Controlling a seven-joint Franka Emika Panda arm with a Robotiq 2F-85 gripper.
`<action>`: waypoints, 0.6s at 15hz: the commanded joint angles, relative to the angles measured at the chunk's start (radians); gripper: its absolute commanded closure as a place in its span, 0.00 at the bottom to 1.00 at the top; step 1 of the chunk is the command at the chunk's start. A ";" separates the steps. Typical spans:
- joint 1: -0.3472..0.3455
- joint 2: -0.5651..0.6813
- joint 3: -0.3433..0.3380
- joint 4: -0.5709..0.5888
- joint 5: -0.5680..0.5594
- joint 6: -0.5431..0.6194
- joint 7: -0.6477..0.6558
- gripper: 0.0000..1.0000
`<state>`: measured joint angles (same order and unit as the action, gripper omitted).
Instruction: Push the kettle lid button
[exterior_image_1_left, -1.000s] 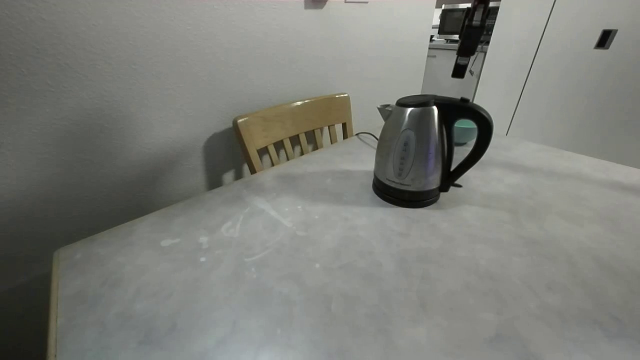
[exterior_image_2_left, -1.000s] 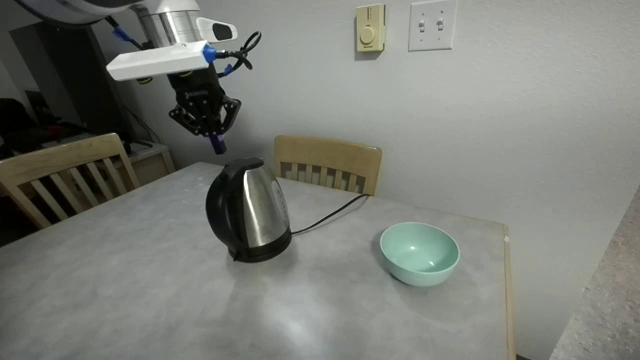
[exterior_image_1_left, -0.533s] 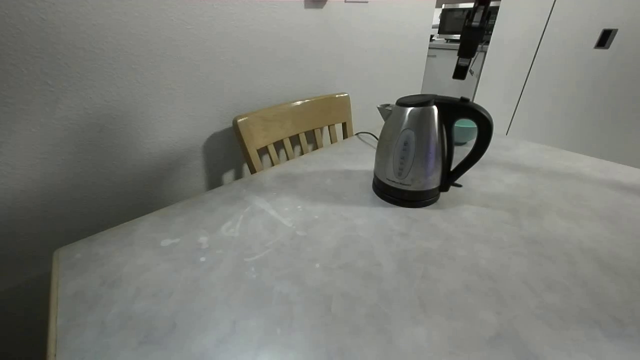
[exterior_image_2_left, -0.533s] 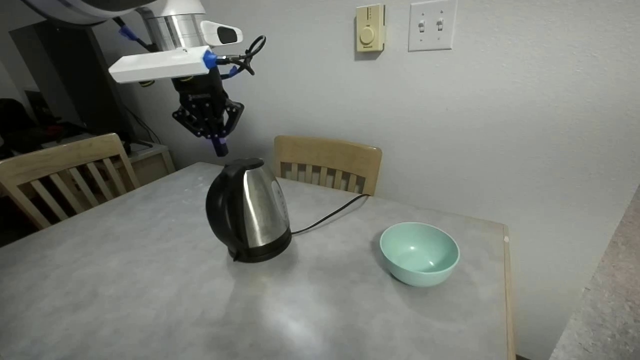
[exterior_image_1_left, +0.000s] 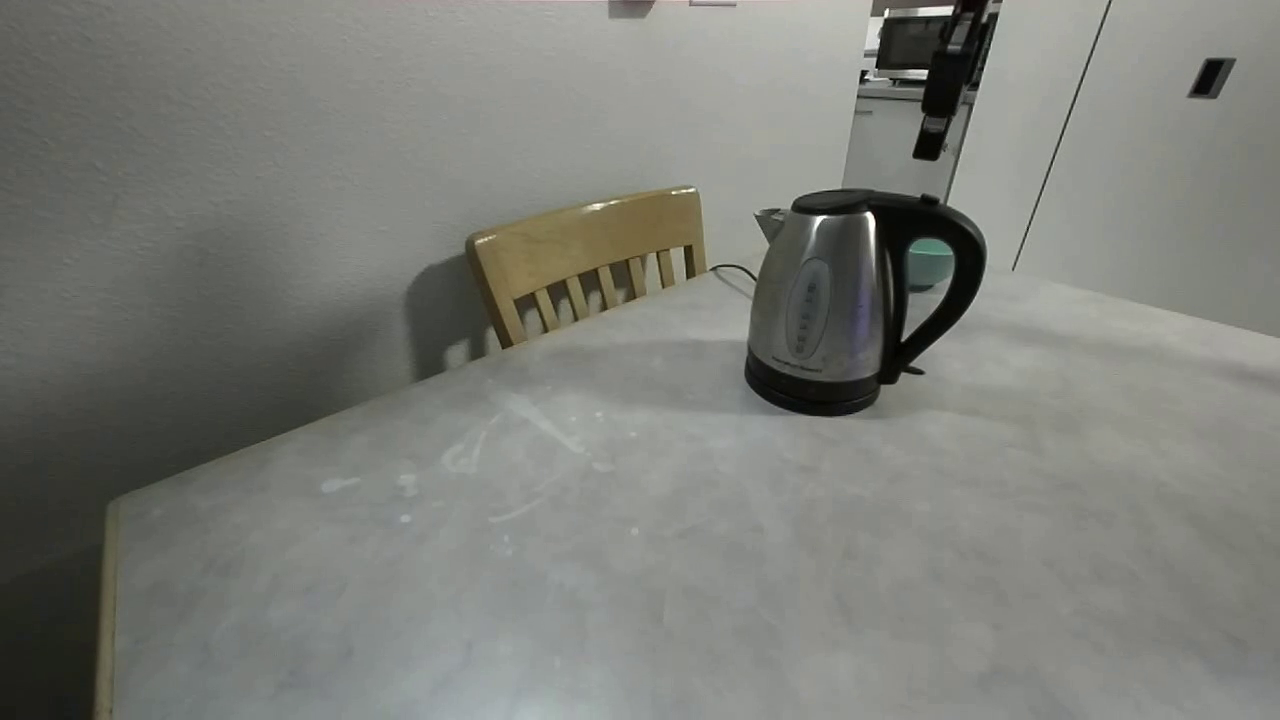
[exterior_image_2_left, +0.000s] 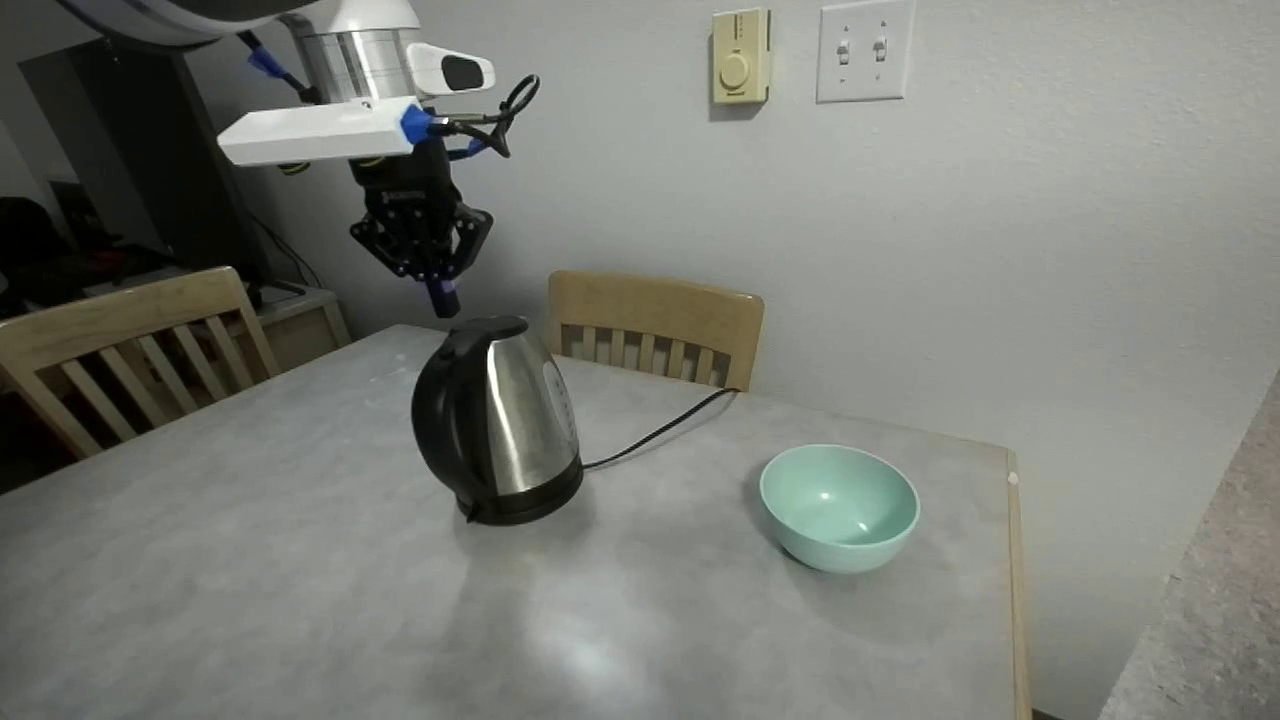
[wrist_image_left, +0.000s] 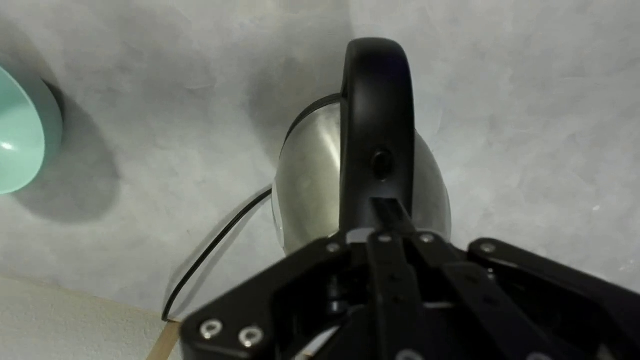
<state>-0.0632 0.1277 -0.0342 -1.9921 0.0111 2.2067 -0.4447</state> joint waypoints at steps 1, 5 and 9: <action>-0.025 0.067 -0.003 0.041 0.051 -0.042 -0.017 1.00; -0.037 0.157 0.005 0.076 0.070 -0.072 -0.009 1.00; -0.035 0.182 0.011 0.122 0.065 -0.121 -0.007 1.00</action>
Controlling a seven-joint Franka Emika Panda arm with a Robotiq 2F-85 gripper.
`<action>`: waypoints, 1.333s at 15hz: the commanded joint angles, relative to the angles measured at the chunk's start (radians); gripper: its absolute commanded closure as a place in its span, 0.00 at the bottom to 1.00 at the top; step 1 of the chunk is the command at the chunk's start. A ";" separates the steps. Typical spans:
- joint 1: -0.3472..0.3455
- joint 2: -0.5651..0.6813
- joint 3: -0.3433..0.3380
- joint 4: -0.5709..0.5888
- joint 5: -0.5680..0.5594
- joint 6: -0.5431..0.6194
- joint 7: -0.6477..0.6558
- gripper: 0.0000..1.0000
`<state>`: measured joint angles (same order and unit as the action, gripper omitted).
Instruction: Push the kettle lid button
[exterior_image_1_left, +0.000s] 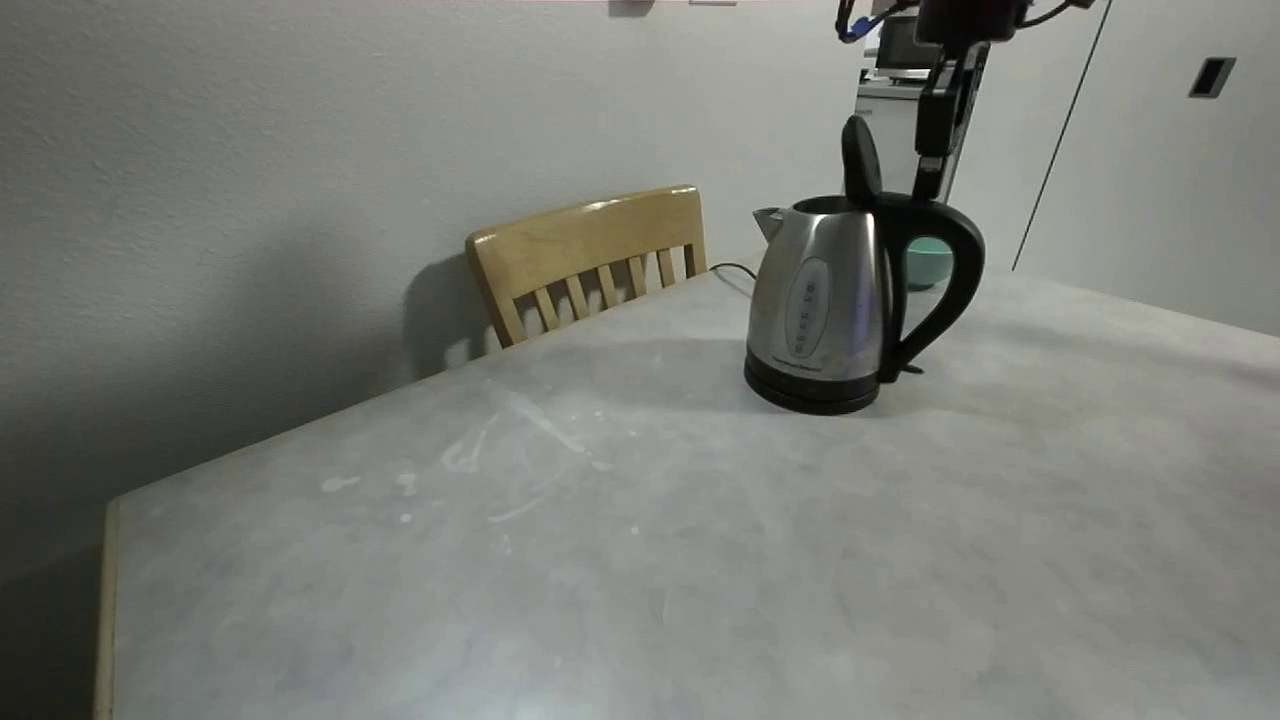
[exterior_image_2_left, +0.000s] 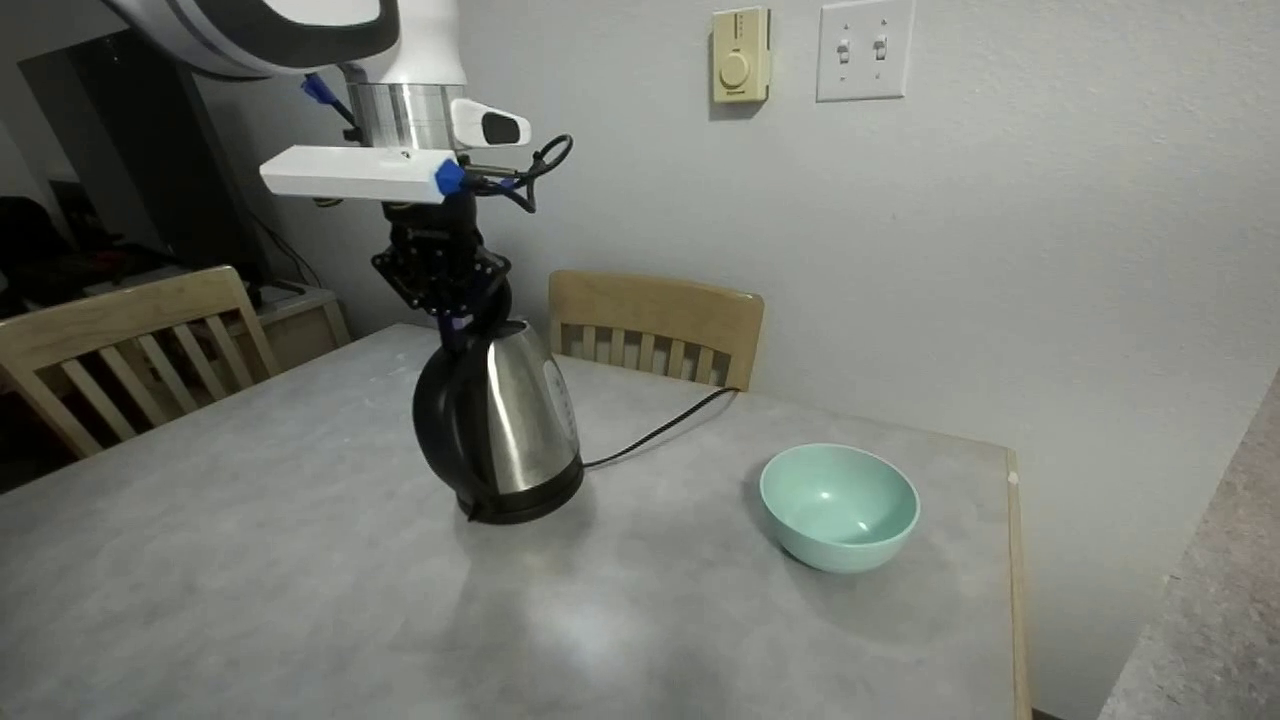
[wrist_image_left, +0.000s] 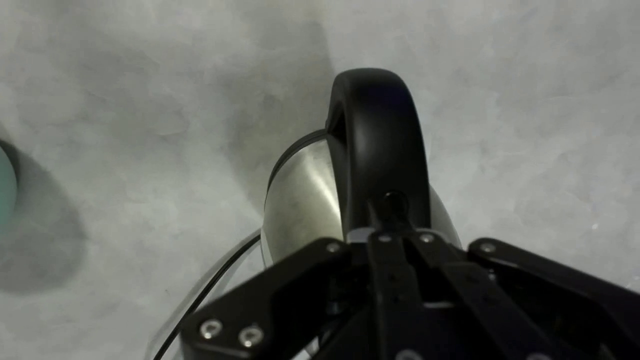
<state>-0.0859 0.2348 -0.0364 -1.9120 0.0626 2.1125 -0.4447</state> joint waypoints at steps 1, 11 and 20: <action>-0.011 0.066 0.014 0.044 0.012 -0.037 -0.005 1.00; 0.003 -0.063 0.035 -0.020 -0.015 -0.057 -0.048 1.00; 0.036 -0.202 0.034 -0.073 -0.087 -0.110 -0.086 1.00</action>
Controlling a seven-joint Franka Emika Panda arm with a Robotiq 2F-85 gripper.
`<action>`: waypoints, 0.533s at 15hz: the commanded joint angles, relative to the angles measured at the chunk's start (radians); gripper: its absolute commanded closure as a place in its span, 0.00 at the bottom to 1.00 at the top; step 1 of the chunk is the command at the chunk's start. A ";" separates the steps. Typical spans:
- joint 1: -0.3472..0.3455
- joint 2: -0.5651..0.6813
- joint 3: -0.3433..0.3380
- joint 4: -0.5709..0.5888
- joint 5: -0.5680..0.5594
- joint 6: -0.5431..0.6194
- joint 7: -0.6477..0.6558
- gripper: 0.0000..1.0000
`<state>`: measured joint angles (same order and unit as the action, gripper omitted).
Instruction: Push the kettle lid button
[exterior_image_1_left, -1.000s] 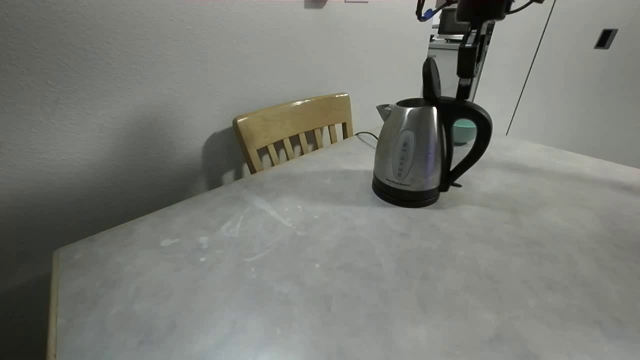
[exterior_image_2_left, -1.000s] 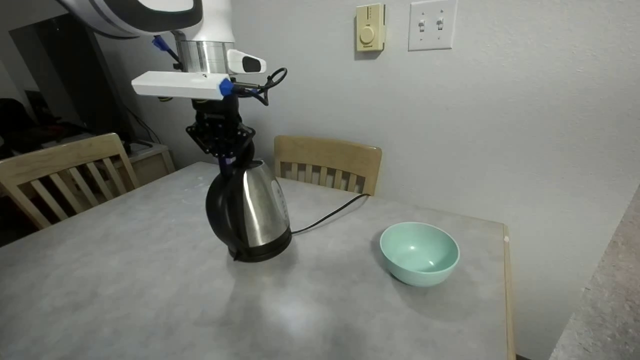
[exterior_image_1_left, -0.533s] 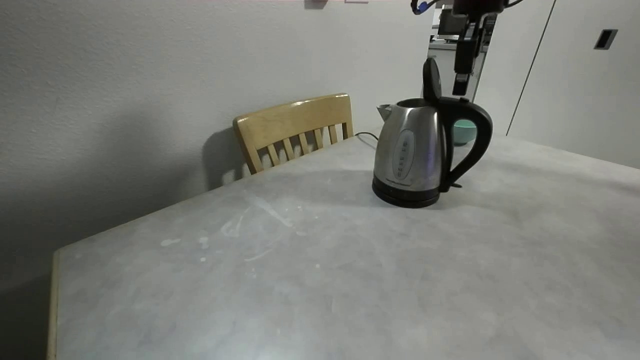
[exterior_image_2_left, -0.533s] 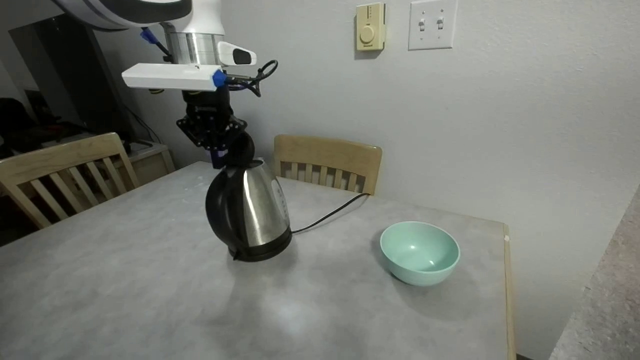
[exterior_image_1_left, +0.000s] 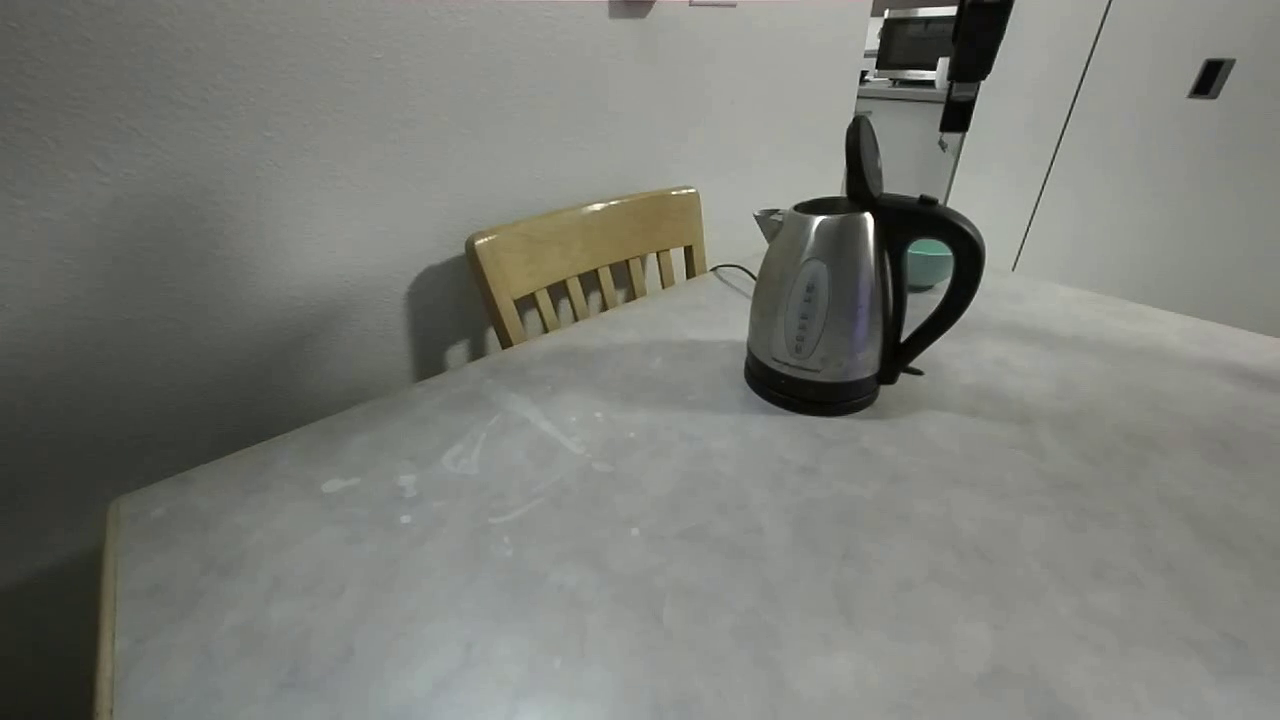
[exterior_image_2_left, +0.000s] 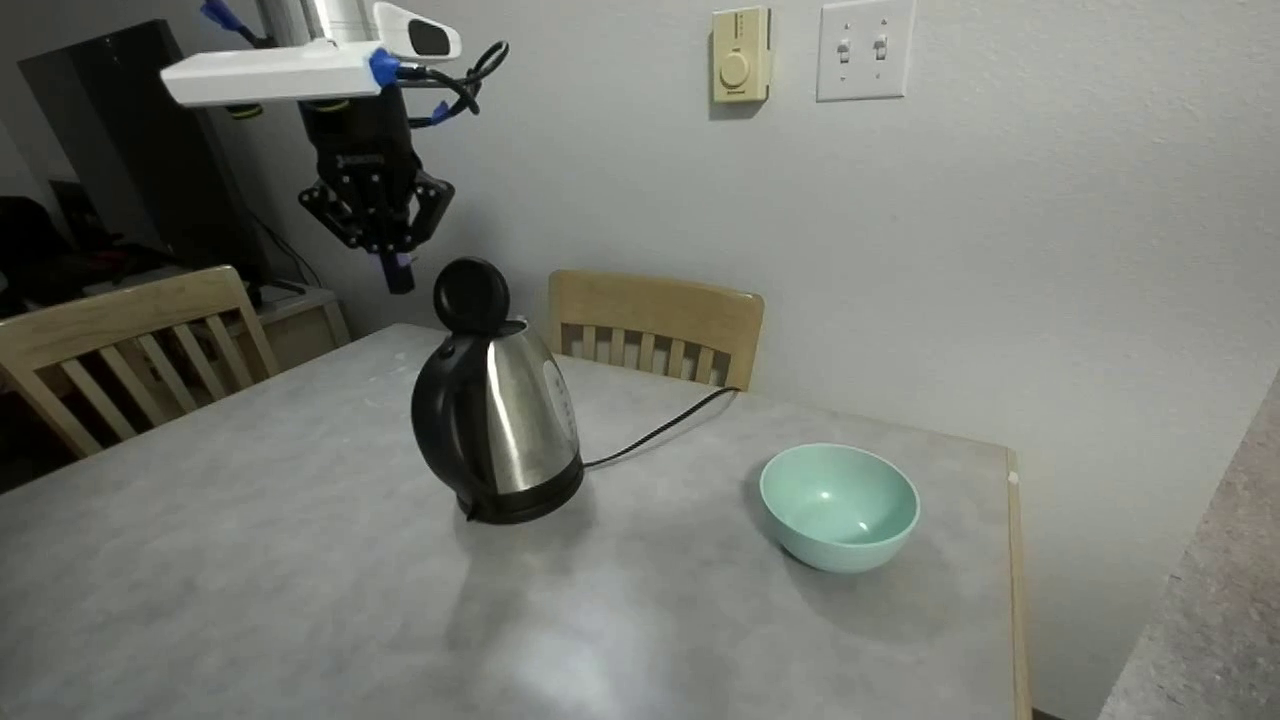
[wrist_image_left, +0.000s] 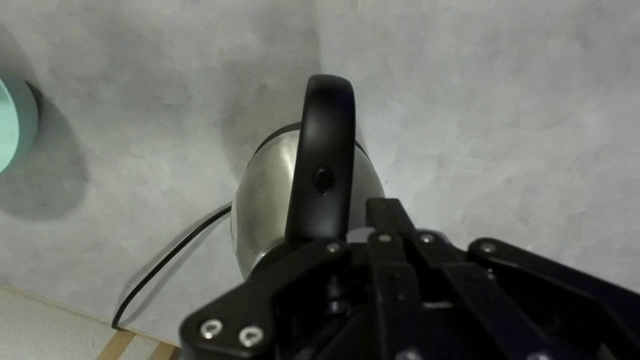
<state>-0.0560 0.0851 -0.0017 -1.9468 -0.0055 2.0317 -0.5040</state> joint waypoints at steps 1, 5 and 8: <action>0.008 -0.058 -0.003 -0.042 -0.022 -0.034 -0.032 1.00; 0.012 -0.078 -0.006 -0.052 -0.024 -0.051 -0.049 1.00; 0.013 -0.084 -0.007 -0.059 -0.020 -0.048 -0.053 0.67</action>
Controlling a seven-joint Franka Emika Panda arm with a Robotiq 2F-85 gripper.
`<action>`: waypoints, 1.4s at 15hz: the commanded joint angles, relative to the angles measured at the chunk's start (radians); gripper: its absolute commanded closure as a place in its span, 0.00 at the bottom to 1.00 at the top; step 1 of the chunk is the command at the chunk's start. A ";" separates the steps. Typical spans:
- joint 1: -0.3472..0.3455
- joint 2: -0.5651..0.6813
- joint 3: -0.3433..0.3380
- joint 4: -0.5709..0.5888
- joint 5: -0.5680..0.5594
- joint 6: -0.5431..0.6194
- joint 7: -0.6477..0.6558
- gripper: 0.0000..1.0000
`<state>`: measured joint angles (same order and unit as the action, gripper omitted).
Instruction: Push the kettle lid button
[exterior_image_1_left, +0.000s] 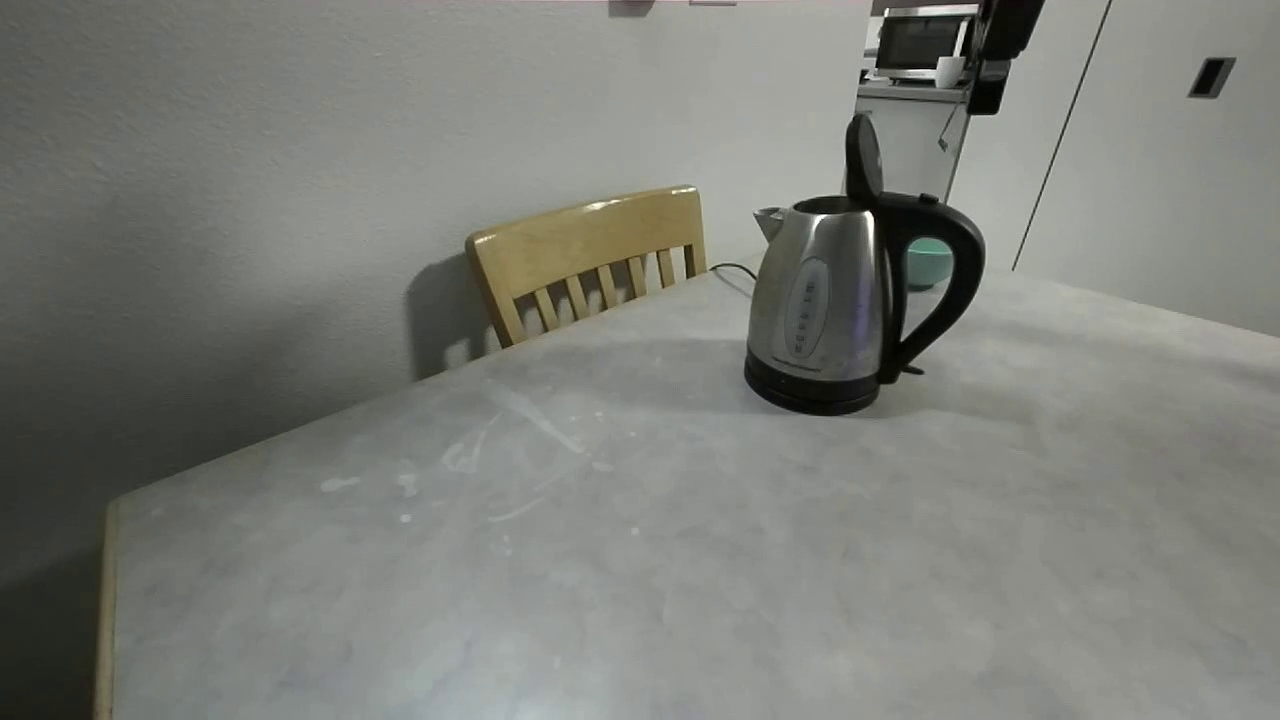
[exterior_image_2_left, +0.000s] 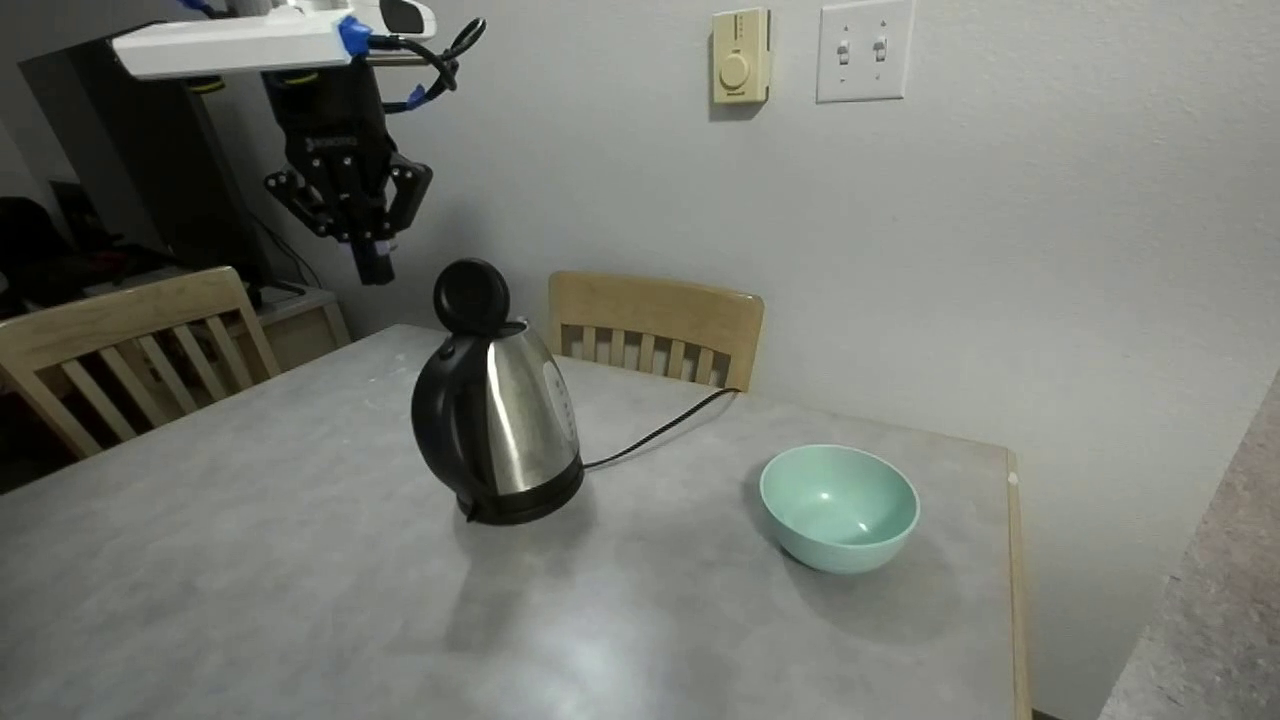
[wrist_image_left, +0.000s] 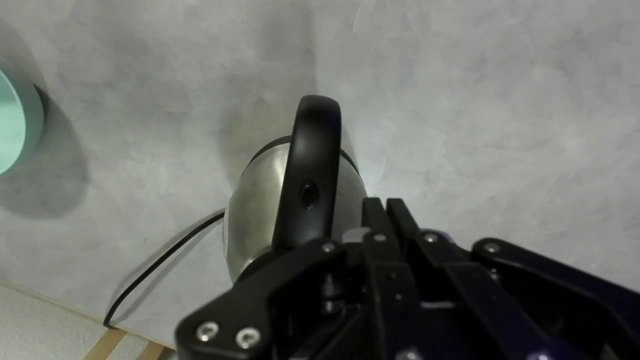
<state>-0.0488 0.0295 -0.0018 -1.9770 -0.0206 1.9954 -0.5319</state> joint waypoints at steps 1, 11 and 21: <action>0.006 -0.029 -0.007 -0.030 -0.001 -0.011 -0.025 0.61; 0.007 -0.050 -0.006 -0.062 0.037 -0.003 -0.015 0.00; 0.013 -0.062 -0.012 -0.068 0.024 -0.005 -0.002 0.00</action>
<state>-0.0466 -0.0325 -0.0031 -2.0468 0.0041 1.9924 -0.5347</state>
